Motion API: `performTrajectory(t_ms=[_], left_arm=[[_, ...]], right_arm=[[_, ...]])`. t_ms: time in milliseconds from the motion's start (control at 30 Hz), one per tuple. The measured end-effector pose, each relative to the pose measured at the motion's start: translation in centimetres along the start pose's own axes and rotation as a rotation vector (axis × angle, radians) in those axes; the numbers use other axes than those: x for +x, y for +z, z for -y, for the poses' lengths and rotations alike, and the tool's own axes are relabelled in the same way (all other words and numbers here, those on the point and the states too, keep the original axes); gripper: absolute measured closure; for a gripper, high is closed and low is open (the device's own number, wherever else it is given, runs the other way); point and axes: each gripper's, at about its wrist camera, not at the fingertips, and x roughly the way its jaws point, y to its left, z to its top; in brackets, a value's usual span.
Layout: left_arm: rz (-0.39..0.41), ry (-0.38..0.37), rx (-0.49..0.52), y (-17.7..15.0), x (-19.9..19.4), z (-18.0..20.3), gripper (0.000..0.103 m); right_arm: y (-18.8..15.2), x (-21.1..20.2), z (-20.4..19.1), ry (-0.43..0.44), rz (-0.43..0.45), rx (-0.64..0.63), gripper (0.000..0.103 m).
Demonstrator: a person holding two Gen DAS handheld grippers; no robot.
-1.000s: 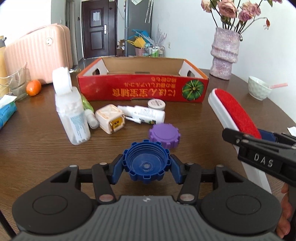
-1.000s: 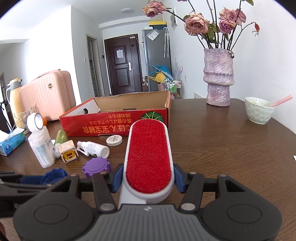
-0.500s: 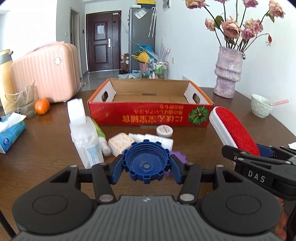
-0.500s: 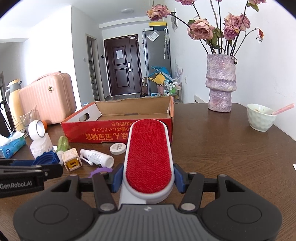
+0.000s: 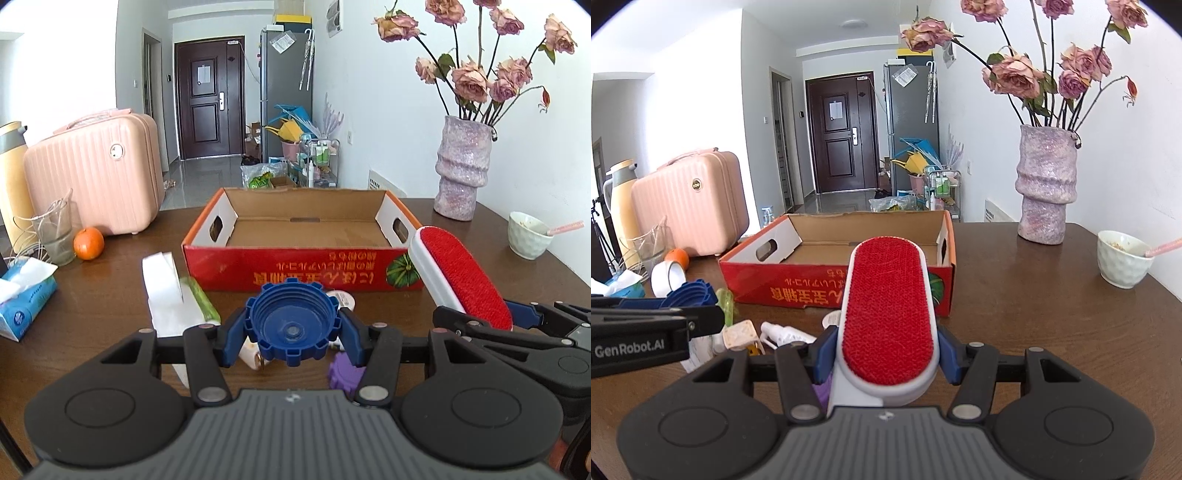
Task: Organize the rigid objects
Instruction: 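Carry both items over the cardboard box and open the right gripper to drop the brush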
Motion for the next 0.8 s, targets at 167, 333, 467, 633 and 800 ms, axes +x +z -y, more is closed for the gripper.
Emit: performTrajectory(t_ms=[167, 333, 467, 633, 800], left_arm=[[0.005, 0.012, -0.010, 1.2, 0.8, -0.2, 0.049], [0.006, 0.028, -0.011, 2.5, 1.8, -0.3, 0.049], [0.010, 0.044, -0.020, 3.8, 2.7, -0.2, 0.049], [0.008, 0.064, -0.034, 5.4, 3.9, 0.0, 0.049], [0.006, 0.097, -0.061, 7.2, 5.6, 0.3, 0.049]], right_arm=[[1.1, 0.8, -0.4, 0.006, 0.004, -0.004, 0.048], [2.1, 1.7, -0.6, 0.012, 0.001, -0.004, 0.048], [3.2, 2.6, -0.8, 0.016, 0.002, -0.002, 0.048], [4.5, 3.8, -0.8, 0.024, 0.003, 0.006, 0.048], [5.9, 5.5, -0.3, 0.035, -0.001, 0.036, 0.048]])
